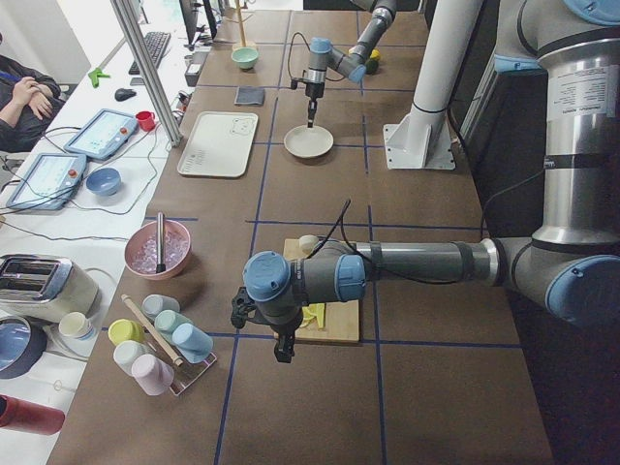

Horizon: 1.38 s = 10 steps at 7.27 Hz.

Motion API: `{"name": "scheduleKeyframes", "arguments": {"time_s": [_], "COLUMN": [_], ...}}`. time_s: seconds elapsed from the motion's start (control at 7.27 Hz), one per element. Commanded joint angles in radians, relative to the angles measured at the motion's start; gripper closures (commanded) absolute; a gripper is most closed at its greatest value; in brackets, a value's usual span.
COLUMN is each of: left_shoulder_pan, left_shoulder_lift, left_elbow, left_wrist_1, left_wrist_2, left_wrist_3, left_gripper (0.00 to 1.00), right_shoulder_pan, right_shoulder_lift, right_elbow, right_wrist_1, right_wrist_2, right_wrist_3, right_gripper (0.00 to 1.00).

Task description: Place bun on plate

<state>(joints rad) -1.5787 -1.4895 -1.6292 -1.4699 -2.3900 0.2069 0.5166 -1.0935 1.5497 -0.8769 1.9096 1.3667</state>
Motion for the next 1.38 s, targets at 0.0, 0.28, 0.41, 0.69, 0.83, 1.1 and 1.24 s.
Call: {"name": "scheduleKeyframes", "arguments": {"time_s": [0.0, 0.28, 0.41, 0.69, 0.83, 1.1, 1.24], "left_shoulder_pan": [0.002, 0.002, 0.006, 0.029, 0.031, 0.032, 0.034], "left_shoulder_lift": [0.0, -0.003, -0.006, -0.012, -0.04, -0.052, -0.051], "left_elbow": [-0.001, -0.011, -0.012, -0.024, -0.023, -0.021, -0.023], "left_wrist_1": [-0.003, -0.004, -0.004, -0.003, 0.0, -0.088, -0.192], "left_wrist_2": [0.0, 0.002, 0.003, 0.003, 0.003, 0.006, 0.005], "left_wrist_3": [0.0, 0.008, 0.008, -0.004, -0.004, -0.001, -0.004], "left_gripper": [0.0, 0.0, 0.0, 0.0, 0.0, 0.0, 0.0], "right_shoulder_pan": [0.002, 0.081, 0.159, 0.314, 0.403, 0.605, 0.705], "right_shoulder_lift": [-0.002, -0.006, -0.015, -0.098, -0.162, -0.282, -0.348], "right_elbow": [0.079, 0.206, 0.243, 0.288, 0.288, 0.277, 0.255], "right_wrist_1": [-0.153, -0.459, -0.565, -0.651, -0.652, -0.656, -0.656], "right_wrist_2": [0.005, 0.054, 0.106, 0.19, 0.242, 0.354, 0.368], "right_wrist_3": [-0.001, -0.085, -0.212, -0.454, -0.621, -0.919, -1.107], "right_gripper": [0.0, 0.0, 0.0, 0.0, 0.0, 0.0, 0.0]}}
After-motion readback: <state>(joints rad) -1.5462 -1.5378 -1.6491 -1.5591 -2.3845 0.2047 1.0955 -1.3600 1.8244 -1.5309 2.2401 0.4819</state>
